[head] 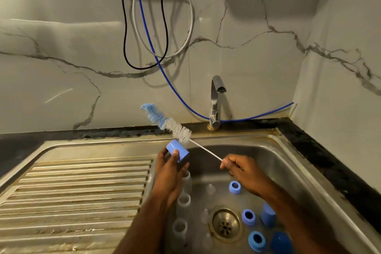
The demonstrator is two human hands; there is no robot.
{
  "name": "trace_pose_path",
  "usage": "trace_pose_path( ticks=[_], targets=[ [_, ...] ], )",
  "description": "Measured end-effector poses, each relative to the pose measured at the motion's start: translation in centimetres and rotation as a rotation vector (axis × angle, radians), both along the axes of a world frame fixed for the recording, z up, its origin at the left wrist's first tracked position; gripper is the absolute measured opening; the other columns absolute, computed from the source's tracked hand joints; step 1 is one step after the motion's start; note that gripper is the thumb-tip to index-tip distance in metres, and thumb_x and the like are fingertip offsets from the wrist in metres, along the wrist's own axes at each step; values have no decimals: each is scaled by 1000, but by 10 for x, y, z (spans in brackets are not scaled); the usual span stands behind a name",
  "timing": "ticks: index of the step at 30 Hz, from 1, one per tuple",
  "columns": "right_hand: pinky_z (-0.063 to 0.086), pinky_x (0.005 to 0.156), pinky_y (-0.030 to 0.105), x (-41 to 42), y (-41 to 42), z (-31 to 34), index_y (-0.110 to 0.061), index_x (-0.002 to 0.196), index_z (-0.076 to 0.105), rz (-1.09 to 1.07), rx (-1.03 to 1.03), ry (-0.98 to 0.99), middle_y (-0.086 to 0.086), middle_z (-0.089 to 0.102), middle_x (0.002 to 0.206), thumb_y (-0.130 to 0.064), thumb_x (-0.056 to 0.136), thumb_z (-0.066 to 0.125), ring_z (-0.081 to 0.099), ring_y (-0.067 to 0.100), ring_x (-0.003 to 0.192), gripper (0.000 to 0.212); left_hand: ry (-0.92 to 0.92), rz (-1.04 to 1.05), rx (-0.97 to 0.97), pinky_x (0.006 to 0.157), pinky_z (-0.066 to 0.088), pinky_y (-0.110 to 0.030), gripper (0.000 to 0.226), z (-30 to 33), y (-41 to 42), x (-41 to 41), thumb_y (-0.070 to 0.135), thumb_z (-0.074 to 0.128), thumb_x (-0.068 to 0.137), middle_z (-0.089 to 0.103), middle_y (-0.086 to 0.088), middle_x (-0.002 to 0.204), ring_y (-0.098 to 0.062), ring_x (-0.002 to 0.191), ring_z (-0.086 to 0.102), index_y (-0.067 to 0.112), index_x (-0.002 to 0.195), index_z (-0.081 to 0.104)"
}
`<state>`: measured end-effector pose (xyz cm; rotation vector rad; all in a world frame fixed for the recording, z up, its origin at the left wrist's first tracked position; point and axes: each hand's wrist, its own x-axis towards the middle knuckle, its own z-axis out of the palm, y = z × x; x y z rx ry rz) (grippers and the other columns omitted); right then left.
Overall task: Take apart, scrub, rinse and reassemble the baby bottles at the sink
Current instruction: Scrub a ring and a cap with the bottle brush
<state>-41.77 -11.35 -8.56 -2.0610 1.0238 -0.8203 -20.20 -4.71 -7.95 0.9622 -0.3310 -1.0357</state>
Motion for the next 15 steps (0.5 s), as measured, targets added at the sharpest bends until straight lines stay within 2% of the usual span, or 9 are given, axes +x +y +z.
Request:
trace_pose_path(
  ticks=[2, 5, 8, 10, 12, 15],
  targets=[
    [43, 59, 30, -1, 0, 1, -28, 83, 70, 54, 5, 25, 0, 56, 61, -27, 103, 53, 49, 12, 57, 27, 68, 30, -7, 104, 50, -53, 32, 3, -1, 7, 11, 54, 102, 64, -16, 126, -35, 111, 68, 19, 134, 55],
    [49, 64, 39, -7, 0, -1, -30, 74, 63, 106, 36, 82, 10, 59, 68, -47, 93, 48, 53, 23, 62, 30, 117, 83, -38, 104, 50, -50, 35, 4, -4, 20, 10, 52, 103, 67, -13, 121, -29, 108, 67, 17, 137, 53],
    [49, 64, 41, -10, -2, -5, -29, 68, 56, 109, 59, 91, 11, 53, 63, -55, 89, 45, 50, 16, 61, 35, 49, 70, -36, 97, 55, -46, 36, 0, -6, 20, 9, 52, 103, 65, -12, 125, -29, 110, 68, 20, 137, 53],
    [50, 62, 42, -2, 1, -7, -26, 70, 55, 96, 20, 83, 7, 52, 60, -50, 94, 46, 50, 13, 58, 35, -8, 4, -38, 96, 56, -45, 38, -2, -7, 7, 6, 53, 101, 64, -14, 129, -30, 111, 68, 19, 137, 53],
    [46, 60, 36, 6, 3, -6, -22, 72, 54, 73, -48, 84, 0, 51, 57, -37, 102, 48, 48, 8, 55, 34, -4, -29, -58, 95, 56, -45, 35, -2, -8, -4, 4, 54, 101, 62, -16, 131, -31, 112, 68, 17, 133, 54],
    [47, 60, 36, 0, -2, -4, -19, 69, 52, 28, -45, 90, 4, 52, 57, -27, 104, 48, 49, 10, 54, 36, 86, 20, -76, 99, 54, -48, 31, 3, -8, 5, 5, 53, 102, 64, -17, 129, -33, 113, 68, 20, 128, 58]
  ],
)
